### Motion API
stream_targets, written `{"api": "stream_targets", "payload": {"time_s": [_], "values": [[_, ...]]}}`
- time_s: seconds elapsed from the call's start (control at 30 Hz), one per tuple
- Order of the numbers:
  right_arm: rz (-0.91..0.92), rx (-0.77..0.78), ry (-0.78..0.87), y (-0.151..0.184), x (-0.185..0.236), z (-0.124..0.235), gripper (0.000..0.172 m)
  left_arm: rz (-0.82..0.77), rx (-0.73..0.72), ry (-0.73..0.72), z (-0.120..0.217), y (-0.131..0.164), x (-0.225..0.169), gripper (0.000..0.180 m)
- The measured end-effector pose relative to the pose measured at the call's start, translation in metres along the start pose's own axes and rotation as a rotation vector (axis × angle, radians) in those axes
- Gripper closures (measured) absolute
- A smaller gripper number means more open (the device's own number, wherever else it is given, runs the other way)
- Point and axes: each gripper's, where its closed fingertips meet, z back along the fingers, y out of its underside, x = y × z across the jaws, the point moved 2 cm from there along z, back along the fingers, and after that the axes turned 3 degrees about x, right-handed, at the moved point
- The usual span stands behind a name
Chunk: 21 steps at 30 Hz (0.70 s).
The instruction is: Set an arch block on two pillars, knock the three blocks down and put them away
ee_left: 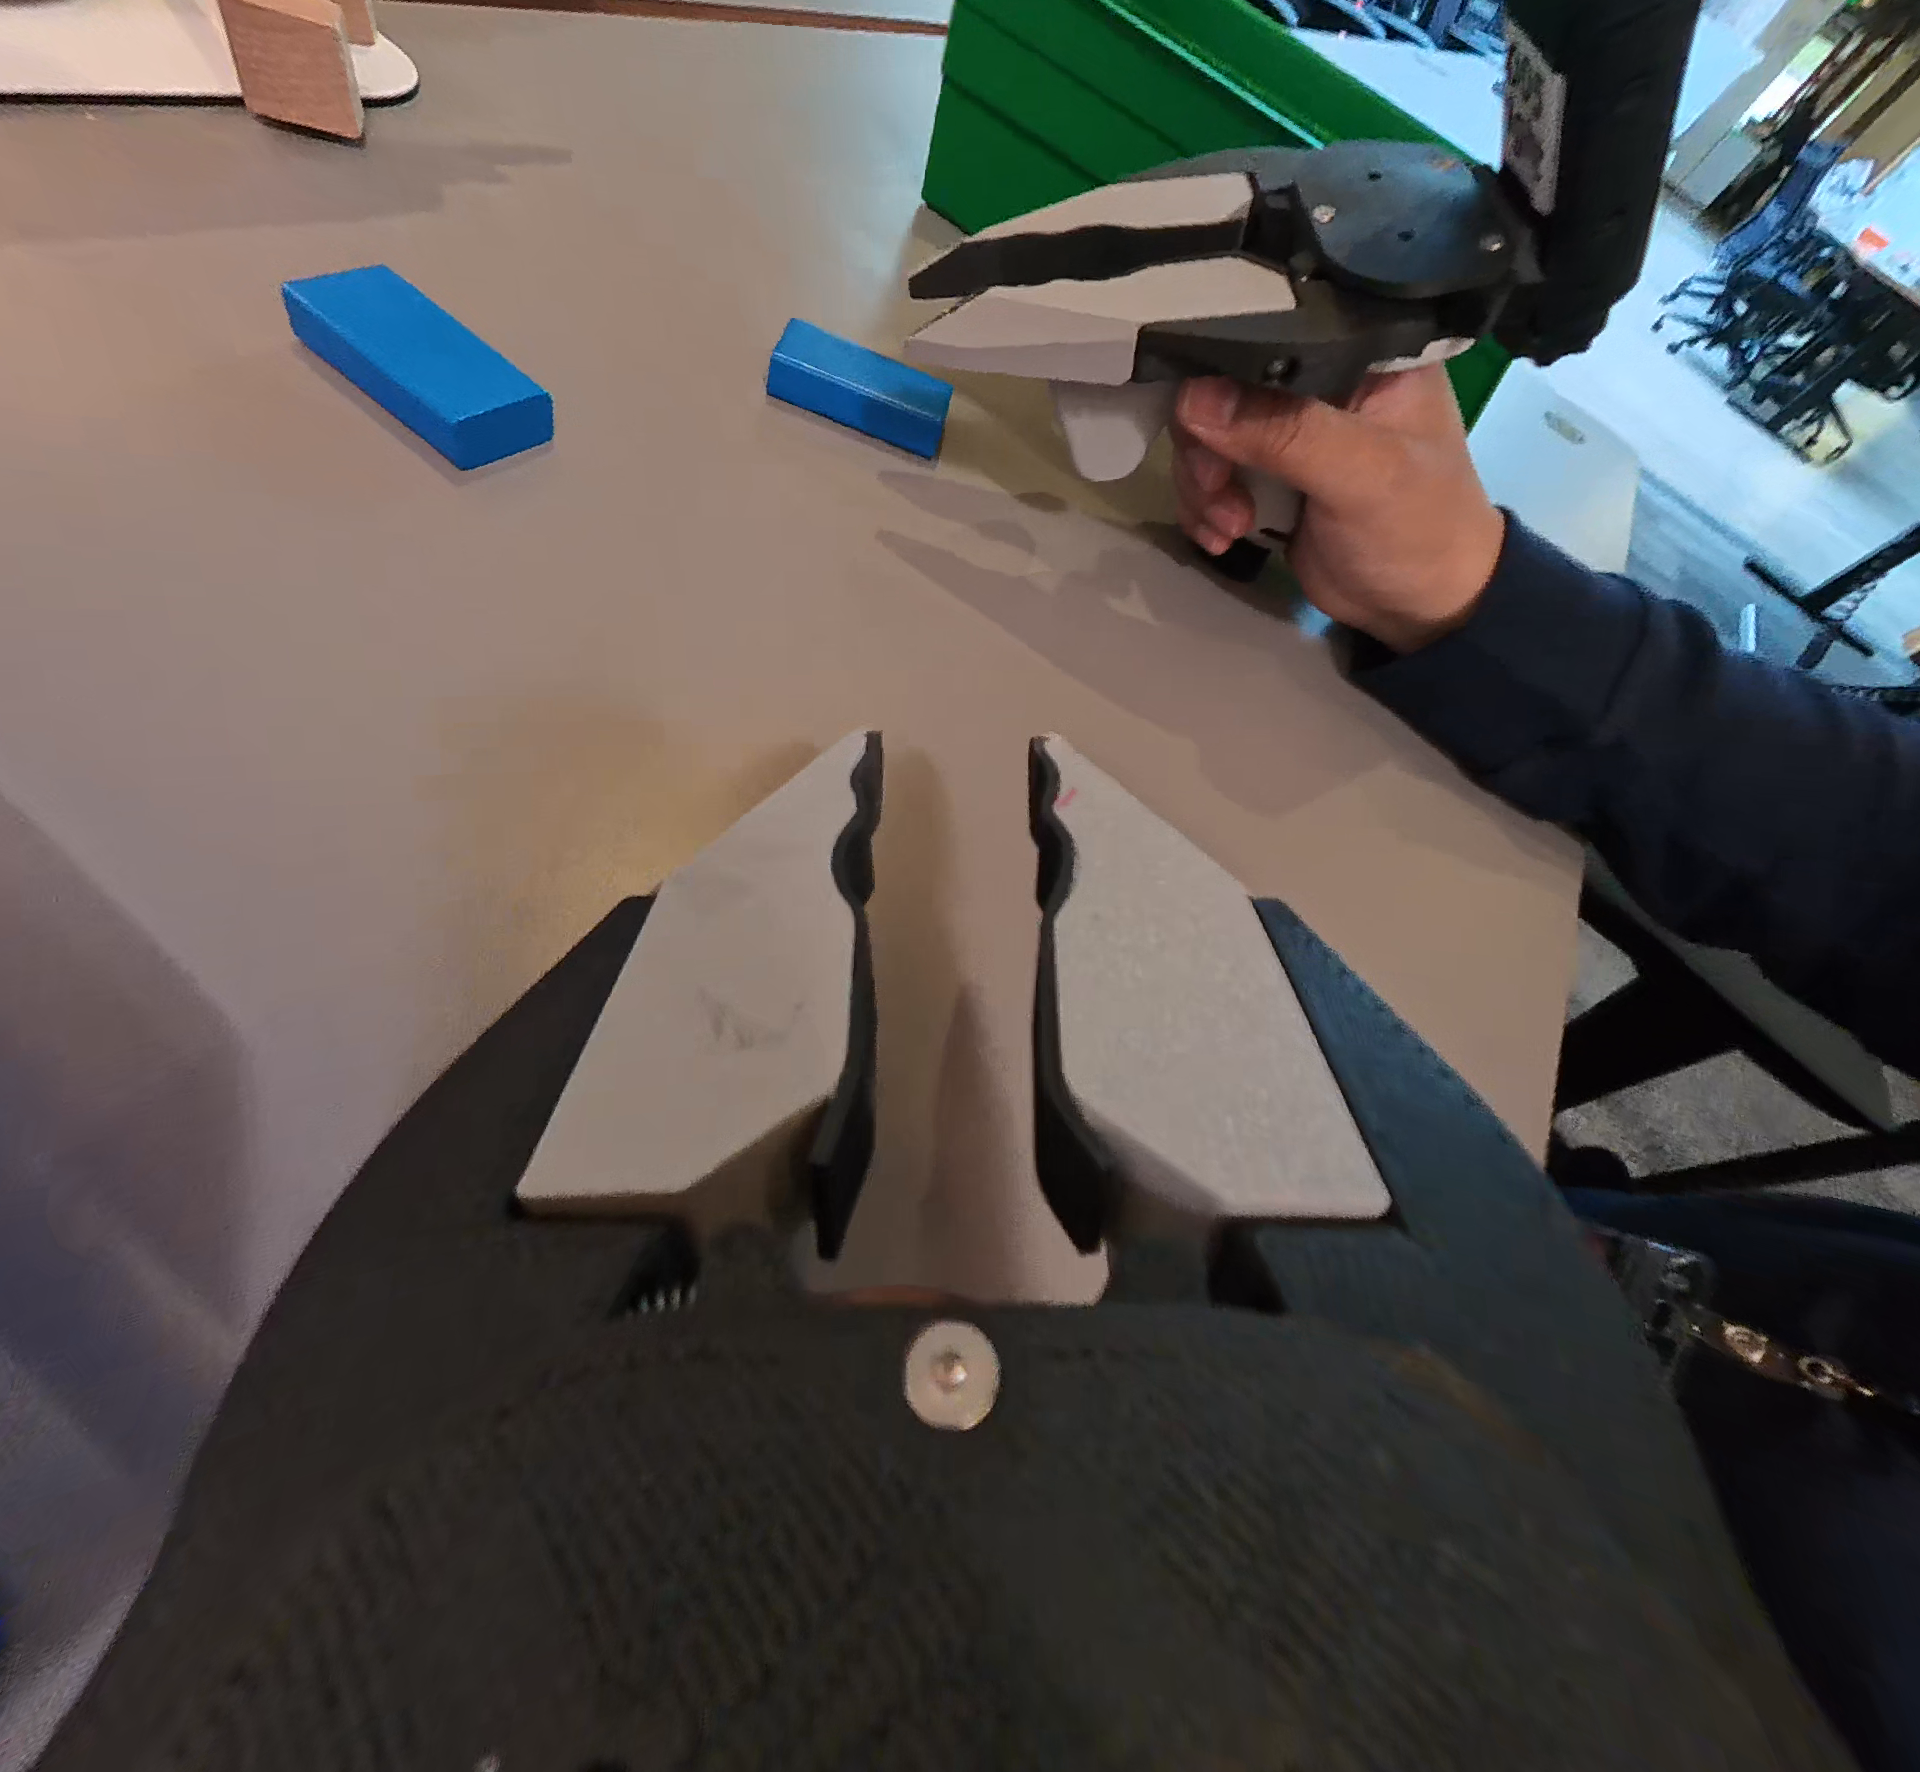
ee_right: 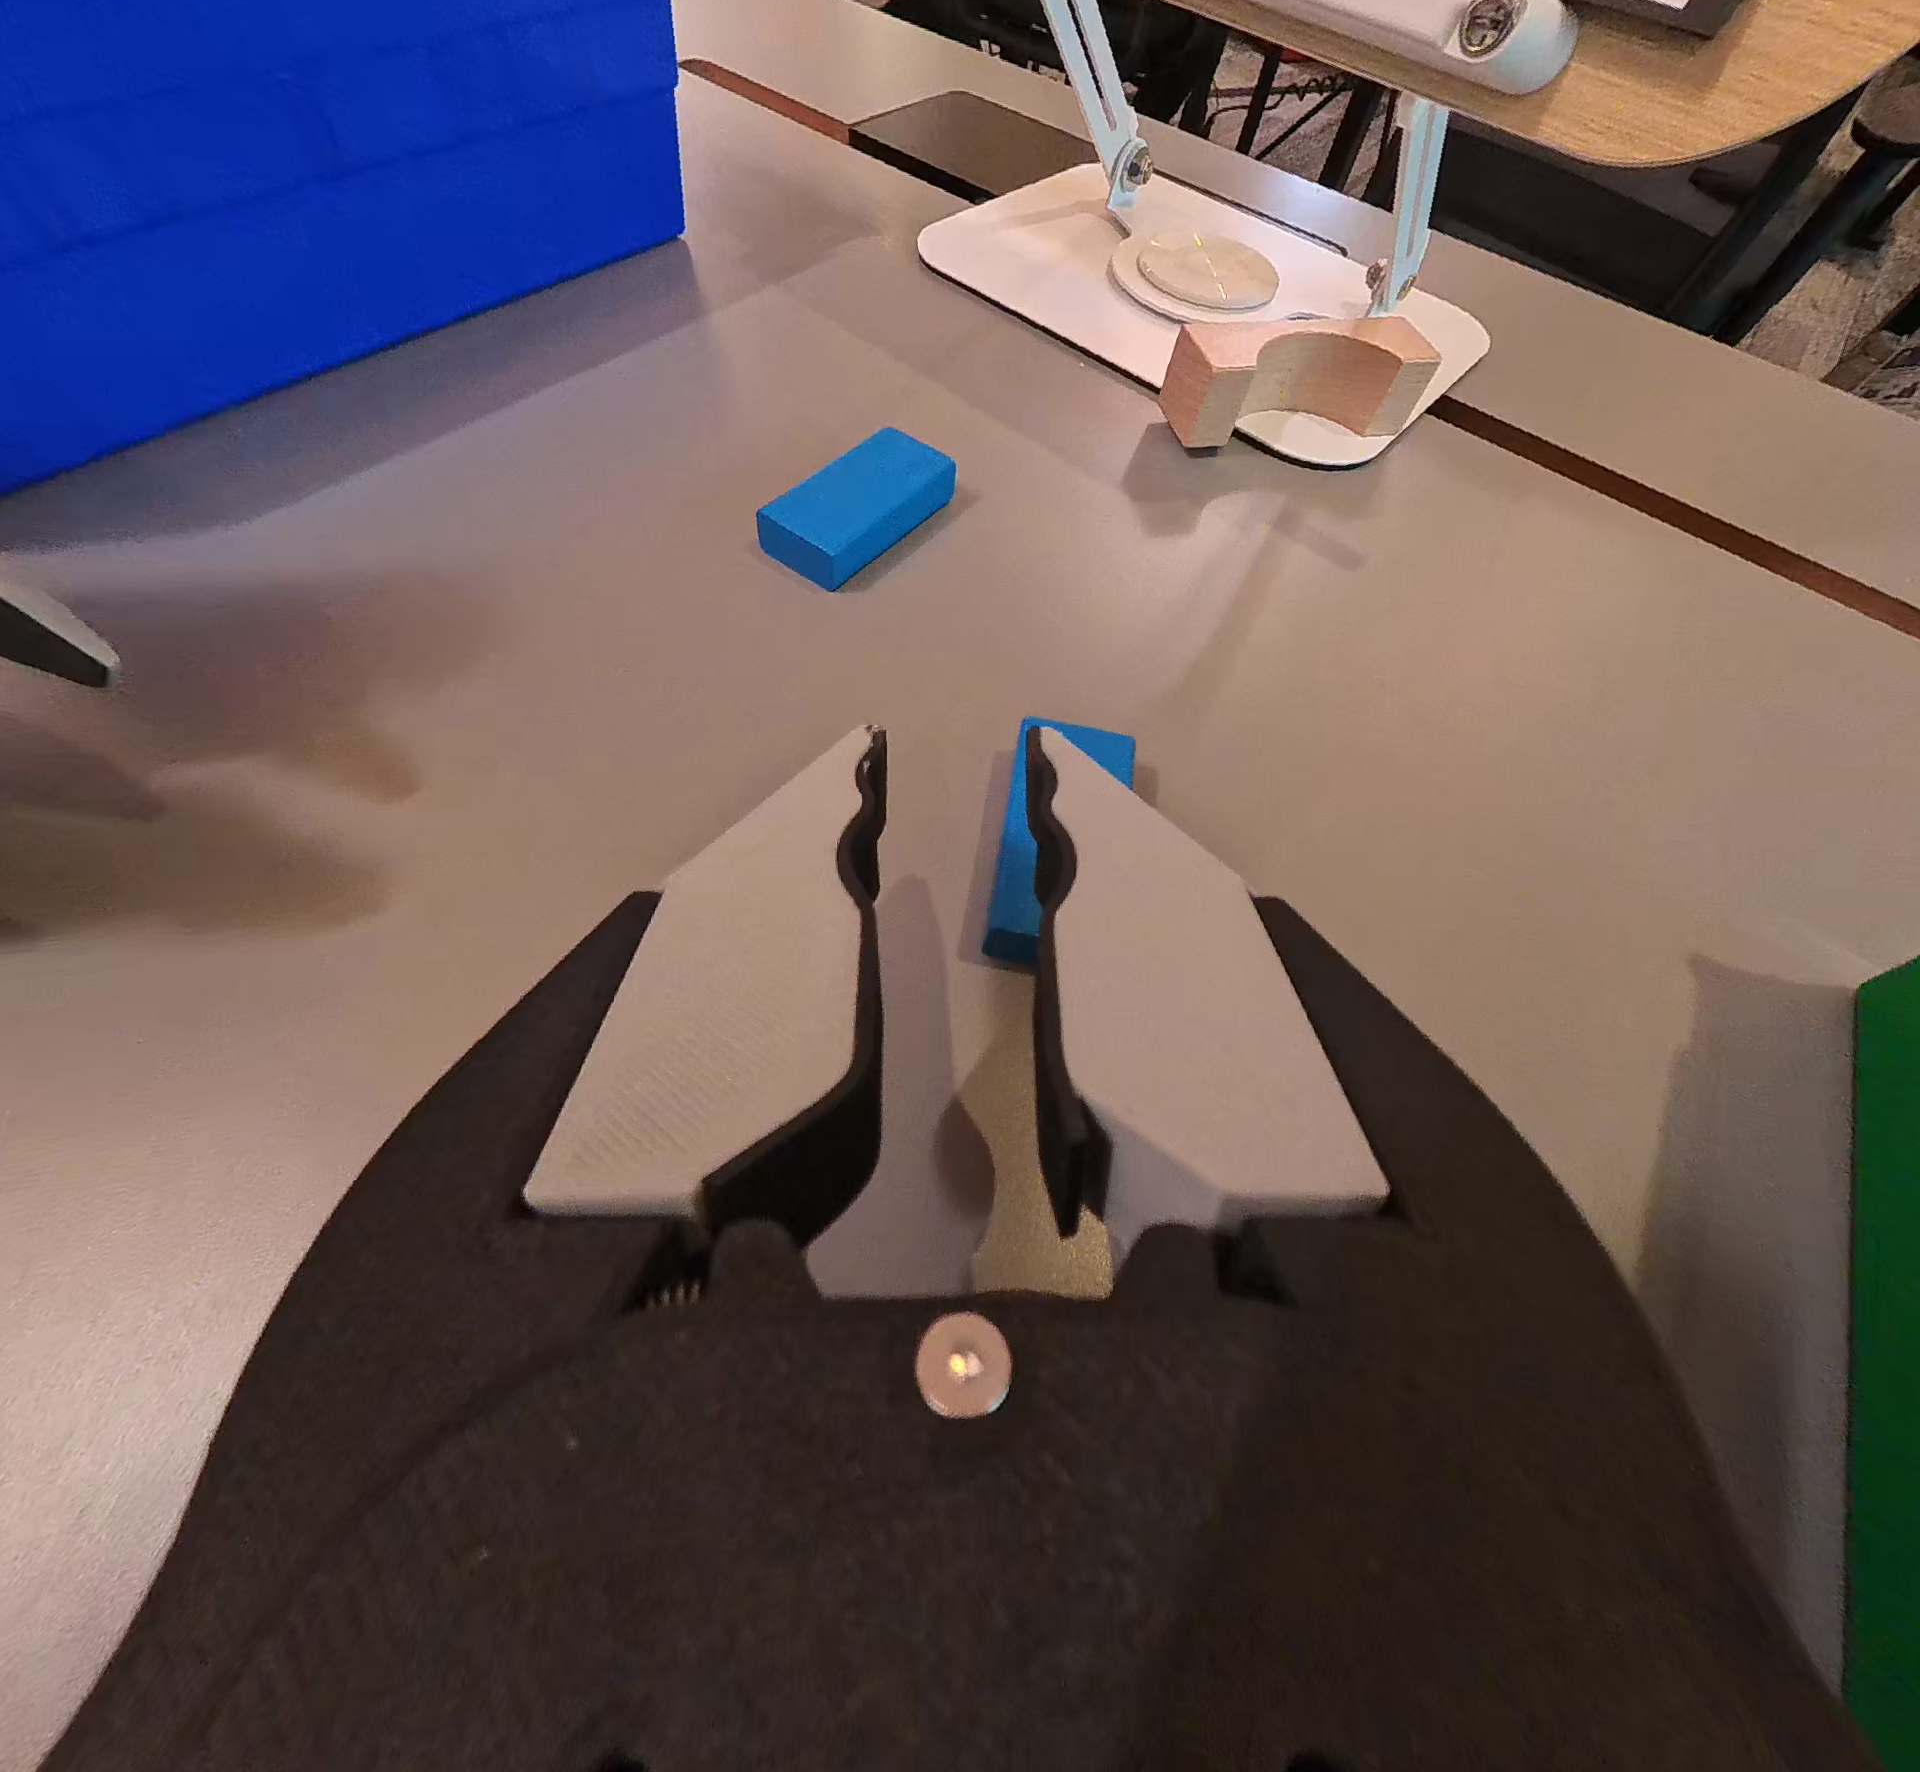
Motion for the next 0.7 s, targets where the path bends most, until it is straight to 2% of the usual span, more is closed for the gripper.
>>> {"api": "stream_targets", "payload": {"time_s": [0.57,0.7], "values": [[-0.123,-0.003,0.019,0.001,-0.015,-0.001,0.145,-0.013,-0.119,-0.006,0.018,-0.007,-0.006,0.155],[-0.129,0.104,0.049,0.015,-0.019,-0.005,0.134,-0.019,-0.108,-0.010,0.016,-0.006,-0.007,0.155]]}}
